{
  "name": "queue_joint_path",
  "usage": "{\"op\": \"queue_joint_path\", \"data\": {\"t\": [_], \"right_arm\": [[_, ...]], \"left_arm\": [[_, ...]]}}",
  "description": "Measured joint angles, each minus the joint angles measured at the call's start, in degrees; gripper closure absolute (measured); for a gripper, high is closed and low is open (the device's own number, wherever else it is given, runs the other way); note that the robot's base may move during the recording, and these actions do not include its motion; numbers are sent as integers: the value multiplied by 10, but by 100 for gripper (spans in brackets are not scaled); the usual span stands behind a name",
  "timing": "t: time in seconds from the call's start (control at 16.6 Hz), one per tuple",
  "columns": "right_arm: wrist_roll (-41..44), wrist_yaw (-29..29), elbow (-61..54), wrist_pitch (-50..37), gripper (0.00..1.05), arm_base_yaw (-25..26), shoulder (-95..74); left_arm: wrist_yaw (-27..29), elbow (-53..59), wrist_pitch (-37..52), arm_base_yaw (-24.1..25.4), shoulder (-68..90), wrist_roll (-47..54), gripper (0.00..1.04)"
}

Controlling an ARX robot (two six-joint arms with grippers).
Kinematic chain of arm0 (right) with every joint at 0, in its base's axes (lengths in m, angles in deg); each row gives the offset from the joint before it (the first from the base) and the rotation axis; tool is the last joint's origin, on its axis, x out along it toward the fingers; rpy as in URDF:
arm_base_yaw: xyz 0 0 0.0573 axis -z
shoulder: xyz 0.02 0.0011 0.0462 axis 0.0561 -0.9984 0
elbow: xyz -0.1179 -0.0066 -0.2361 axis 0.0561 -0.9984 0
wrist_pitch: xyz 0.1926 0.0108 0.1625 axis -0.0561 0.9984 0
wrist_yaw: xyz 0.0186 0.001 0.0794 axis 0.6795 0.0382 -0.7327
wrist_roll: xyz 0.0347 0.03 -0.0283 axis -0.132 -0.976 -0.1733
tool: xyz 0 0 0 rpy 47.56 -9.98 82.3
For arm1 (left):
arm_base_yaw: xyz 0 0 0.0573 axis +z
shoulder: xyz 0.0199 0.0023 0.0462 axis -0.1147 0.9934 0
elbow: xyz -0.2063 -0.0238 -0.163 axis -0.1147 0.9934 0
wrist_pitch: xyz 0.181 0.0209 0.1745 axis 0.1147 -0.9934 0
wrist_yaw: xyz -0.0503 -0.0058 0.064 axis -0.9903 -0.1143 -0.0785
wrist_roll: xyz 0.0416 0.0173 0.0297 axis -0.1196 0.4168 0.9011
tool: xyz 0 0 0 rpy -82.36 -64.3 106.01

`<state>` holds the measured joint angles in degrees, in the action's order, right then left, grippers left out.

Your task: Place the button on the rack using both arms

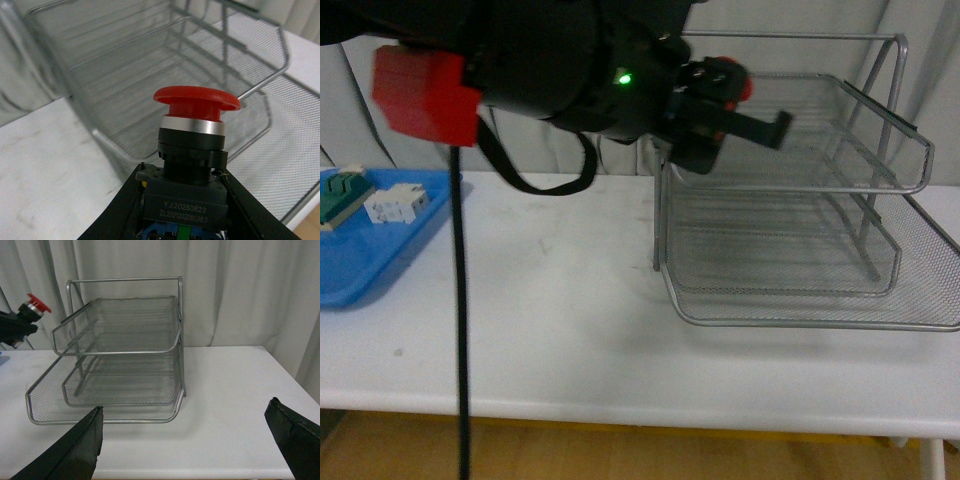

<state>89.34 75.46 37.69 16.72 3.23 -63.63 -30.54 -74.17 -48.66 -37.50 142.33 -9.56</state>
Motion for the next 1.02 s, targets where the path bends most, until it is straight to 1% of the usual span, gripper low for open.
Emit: {"op": "queue_joint_path", "data": {"t": [0.12, 0.18, 0.36, 0.54, 0.78, 0.9, 1.02], "right_arm": [[0, 0, 0, 0, 6, 0, 0], [0, 0, 0, 0, 6, 0, 0], [0, 0, 0, 0, 6, 0, 0], [0, 0, 0, 0, 6, 0, 0], [0, 0, 0, 0, 6, 0, 0], [0, 0, 0, 0, 6, 0, 0], [0, 0, 0, 0, 6, 0, 0]], "left_arm": [[-15, -17, -3, -31, 14, 2, 69], [-26, -24, -7, -54, 40, 9, 69], [-21, -38, -17, -73, 93, 12, 69], [-8, -99, -40, -75, 142, 12, 69], [2, -190, -94, -75, 196, 36, 69], [1, -214, -125, -76, 215, 54, 69], [17, -234, -148, -80, 232, 86, 69]]}}
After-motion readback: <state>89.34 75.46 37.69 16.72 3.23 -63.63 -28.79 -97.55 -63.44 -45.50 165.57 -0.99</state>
